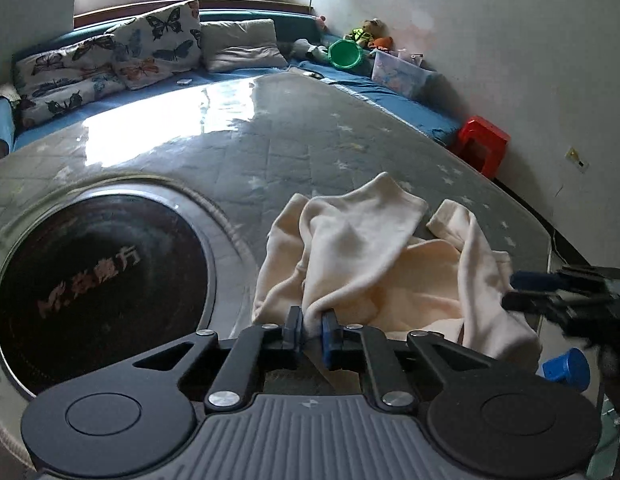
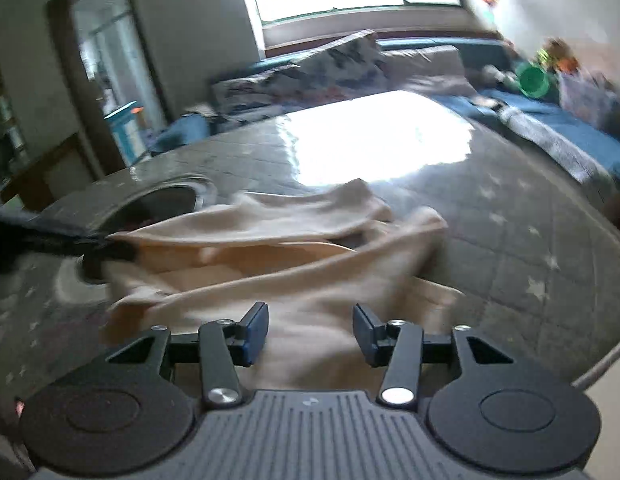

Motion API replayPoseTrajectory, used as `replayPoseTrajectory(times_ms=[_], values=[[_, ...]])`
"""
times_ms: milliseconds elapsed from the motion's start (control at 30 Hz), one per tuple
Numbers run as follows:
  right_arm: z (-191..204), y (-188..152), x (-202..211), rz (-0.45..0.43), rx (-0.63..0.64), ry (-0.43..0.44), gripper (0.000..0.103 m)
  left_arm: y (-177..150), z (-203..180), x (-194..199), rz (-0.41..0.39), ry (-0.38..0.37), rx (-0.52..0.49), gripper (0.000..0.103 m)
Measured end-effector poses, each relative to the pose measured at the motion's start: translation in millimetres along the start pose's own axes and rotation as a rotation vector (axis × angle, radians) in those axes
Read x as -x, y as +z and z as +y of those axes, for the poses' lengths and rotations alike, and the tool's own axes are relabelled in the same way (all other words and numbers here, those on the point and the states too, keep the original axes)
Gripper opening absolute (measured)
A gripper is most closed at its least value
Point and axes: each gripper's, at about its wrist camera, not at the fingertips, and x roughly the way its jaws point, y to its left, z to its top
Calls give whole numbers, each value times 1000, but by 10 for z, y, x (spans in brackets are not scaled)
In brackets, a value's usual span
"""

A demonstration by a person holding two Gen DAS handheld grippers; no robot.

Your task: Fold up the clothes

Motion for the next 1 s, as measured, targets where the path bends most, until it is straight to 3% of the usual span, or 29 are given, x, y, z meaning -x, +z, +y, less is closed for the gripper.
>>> replayPoseTrajectory(times_ms=[67,200,267,367,400,533,633,800,867,933,967,1000], values=[[-79,-9,-98,12,-37,-10,49,0,-33,0,-1,-4,-15,12],[-140,-70,-229,38,-86,-5,47,46,-190,-40,-19,-13,-72,30],[-132,-84,-221,47,-79,6,42,63,-253,-108,-18,-2,-108,30],[-90,-35,-279,49,-47,9,23,71,-271,-271,10,17,-141,26],[-85,-13,-287,49,-48,10,14,67,-248,-320,21,23,-139,15],[-110,46,-306,56,-81,0,13,37,-95,-338,19,6,-89,11],[-145,8,-236,48,-124,-23,26,8,-37,-245,-7,-11,-75,12],[-165,-63,-283,57,-128,-32,30,8,-95,-239,-11,-37,-112,25],[-124,-48,-297,59,-107,-32,26,23,-111,-289,-5,-43,-110,25],[-67,1,-314,64,-74,-37,16,32,-102,-334,-2,-49,-105,20],[-38,46,-329,64,-58,-33,15,36,-79,-345,-4,-50,-100,9],[-9,96,-339,63,-42,-27,13,41,-47,-342,-10,-47,-93,7]])
